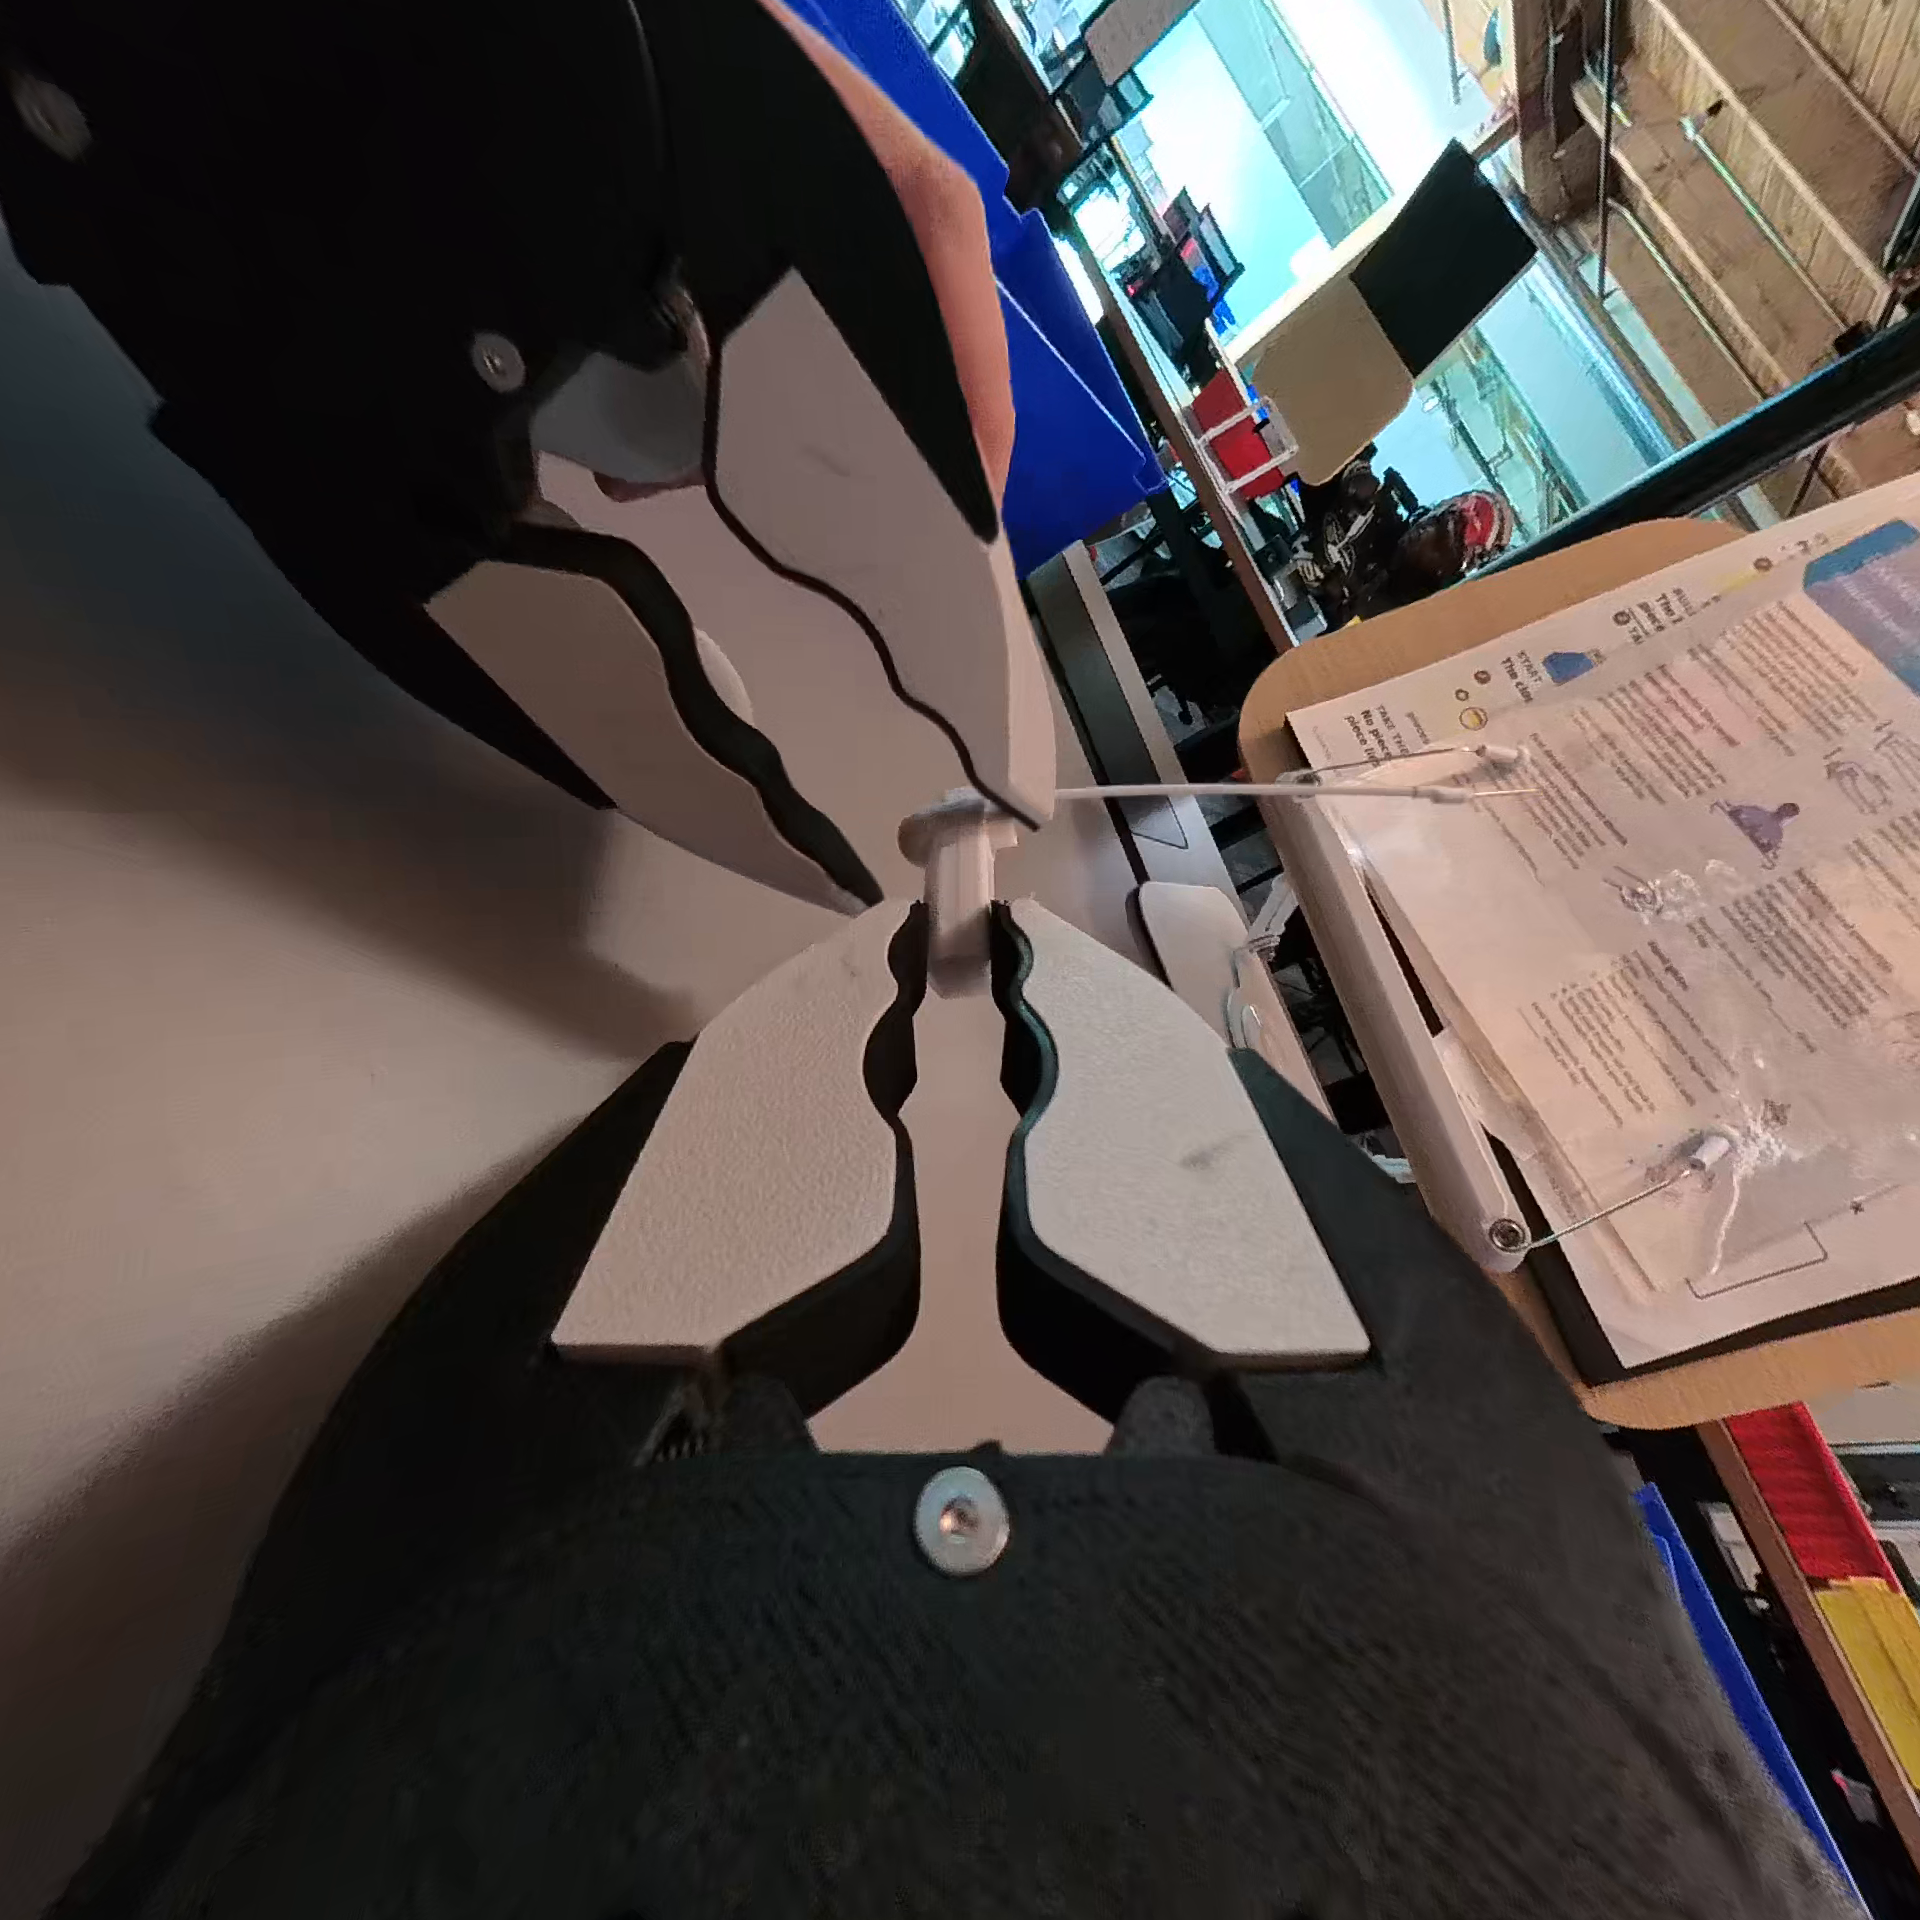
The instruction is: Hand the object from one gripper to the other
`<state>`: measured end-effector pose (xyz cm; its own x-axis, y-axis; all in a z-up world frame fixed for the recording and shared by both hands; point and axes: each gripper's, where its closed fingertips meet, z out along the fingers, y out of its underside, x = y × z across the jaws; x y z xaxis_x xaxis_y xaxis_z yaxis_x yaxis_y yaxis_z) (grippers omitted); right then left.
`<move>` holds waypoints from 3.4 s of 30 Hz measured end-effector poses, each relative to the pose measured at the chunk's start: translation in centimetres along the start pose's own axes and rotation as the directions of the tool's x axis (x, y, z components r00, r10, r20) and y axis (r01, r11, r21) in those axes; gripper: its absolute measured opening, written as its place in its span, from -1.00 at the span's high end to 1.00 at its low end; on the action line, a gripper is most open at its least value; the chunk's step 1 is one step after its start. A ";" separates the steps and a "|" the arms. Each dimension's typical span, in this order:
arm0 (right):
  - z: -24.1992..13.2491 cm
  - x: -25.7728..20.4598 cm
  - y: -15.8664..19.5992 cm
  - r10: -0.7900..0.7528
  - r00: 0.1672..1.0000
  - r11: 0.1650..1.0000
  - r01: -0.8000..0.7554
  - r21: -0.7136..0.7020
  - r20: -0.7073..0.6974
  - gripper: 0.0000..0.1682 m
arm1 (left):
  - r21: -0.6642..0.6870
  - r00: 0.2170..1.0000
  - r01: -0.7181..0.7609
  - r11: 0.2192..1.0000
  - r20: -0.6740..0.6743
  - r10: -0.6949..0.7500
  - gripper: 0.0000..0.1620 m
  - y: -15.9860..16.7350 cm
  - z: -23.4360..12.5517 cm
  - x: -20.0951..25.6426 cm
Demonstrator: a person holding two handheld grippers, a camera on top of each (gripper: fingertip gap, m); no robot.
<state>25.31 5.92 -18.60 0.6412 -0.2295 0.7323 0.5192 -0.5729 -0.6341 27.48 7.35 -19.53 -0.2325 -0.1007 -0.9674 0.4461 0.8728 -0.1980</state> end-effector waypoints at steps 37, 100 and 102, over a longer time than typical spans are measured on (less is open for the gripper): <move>-3.3 5.9 -4.1 0.757 0.637 0.487 -0.699 0.524 0.145 0.83 | 0.315 0.784 0.603 0.733 -0.064 -0.618 0.63 -4.2 -1.7 -3.3; -1.9 4.8 -3.0 0.850 0.281 0.158 -0.942 0.295 0.445 0.86 | 0.249 0.855 0.493 0.833 0.038 -0.517 0.63 -4.0 -1.0 -3.0; -1.9 4.9 -3.0 0.848 0.264 0.137 -0.946 0.293 0.459 0.86 | 0.245 0.851 0.501 0.830 0.037 -0.524 0.65 -3.9 -1.0 -3.1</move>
<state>25.84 5.01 -12.69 0.8693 -0.1855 -0.4583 -0.3706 0.3691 -0.8523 25.59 4.69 -15.64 -0.3995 -0.5610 -0.7250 0.4654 0.5572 -0.6877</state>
